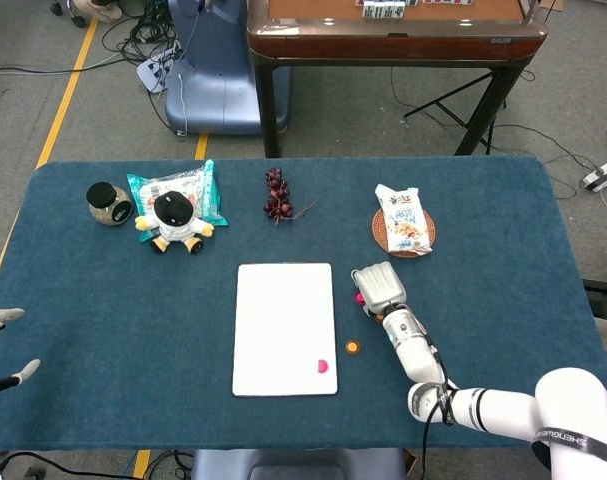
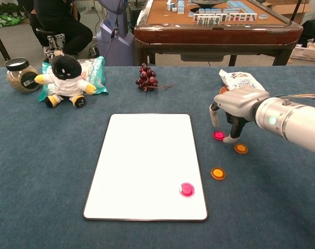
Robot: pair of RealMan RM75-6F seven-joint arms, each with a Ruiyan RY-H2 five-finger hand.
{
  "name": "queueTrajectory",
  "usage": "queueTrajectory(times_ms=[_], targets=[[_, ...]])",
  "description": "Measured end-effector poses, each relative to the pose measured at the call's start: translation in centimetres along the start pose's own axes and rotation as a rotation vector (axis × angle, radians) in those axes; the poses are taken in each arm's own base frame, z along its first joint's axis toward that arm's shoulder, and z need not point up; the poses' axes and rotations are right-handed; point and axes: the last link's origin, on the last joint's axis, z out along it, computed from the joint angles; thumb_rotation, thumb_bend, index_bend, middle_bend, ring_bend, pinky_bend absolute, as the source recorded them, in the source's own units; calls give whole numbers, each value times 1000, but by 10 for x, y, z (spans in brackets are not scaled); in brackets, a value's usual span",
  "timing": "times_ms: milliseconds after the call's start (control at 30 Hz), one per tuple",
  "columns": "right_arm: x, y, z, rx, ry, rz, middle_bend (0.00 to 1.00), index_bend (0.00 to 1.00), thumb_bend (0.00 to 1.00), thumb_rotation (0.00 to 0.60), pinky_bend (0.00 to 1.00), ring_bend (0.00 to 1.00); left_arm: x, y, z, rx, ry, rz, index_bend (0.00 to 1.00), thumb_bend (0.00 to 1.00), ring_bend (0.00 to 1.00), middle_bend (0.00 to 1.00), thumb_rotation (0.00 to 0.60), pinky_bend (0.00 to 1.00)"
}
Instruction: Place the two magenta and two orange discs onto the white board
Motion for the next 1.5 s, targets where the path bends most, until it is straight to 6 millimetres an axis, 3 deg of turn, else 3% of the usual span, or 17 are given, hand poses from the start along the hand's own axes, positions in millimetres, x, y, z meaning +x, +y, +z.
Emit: queueTrajectory(times_ms=[267,1300,1500], targets=[[-2,-4,4,5,-6,5,1000,408,240,600,1000,1000,0,0,0,-1,-2,-2,327,46,342,298,600,522],[-6,-2,8,-6,-12,0,1000,409,245,600,1000,1000,0,0,-1,-8,-13,-11,327,46,342,298,600,522],[-7,-1,9,-8,-14,0,1000,450,257,600,1000,1000,0,0,-1,-8,-13,-11,327,46,342,297,600,522]])
